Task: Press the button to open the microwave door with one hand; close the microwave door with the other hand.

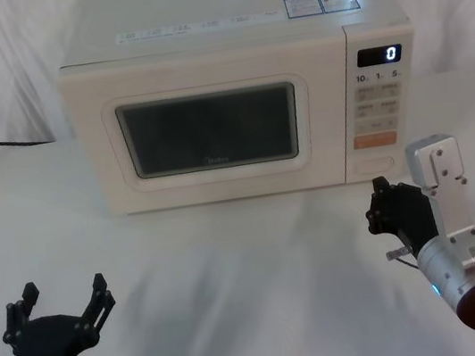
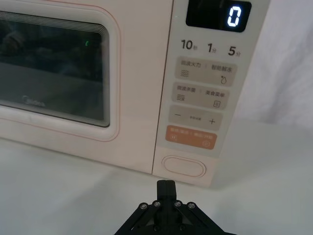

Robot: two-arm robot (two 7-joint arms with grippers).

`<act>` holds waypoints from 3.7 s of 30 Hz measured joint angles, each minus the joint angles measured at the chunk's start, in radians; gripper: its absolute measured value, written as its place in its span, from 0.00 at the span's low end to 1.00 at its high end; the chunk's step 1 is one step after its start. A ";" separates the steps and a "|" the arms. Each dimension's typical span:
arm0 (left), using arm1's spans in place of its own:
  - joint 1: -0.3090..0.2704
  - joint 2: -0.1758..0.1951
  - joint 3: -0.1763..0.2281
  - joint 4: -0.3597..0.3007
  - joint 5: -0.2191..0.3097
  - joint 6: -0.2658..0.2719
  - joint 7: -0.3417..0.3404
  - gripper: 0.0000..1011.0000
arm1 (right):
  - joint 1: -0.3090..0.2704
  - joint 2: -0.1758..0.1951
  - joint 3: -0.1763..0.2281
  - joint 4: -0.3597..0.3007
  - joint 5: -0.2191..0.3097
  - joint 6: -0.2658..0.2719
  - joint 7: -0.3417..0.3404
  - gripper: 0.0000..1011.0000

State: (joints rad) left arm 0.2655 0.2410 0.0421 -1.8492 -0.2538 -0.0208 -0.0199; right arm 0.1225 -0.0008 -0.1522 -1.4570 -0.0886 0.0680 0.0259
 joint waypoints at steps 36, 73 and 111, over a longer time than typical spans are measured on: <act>0.000 0.000 0.000 0.000 0.000 0.000 0.000 0.99 | 0.147 -0.061 0.039 0.251 0.019 -0.079 -0.027 0.00; 0.000 0.000 0.000 0.000 0.000 0.000 0.000 0.99 | 0.229 -0.050 0.063 0.324 -0.025 -0.045 -0.049 0.00; 0.000 0.000 0.000 0.000 0.000 0.000 0.000 0.99 | 0.281 -0.067 0.074 0.409 -0.038 -0.047 -0.060 0.00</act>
State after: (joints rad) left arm 0.2655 0.2409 0.0422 -1.8492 -0.2538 -0.0208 -0.0199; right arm 0.4034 -0.0678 -0.0781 -1.0482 -0.1264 0.0206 -0.0337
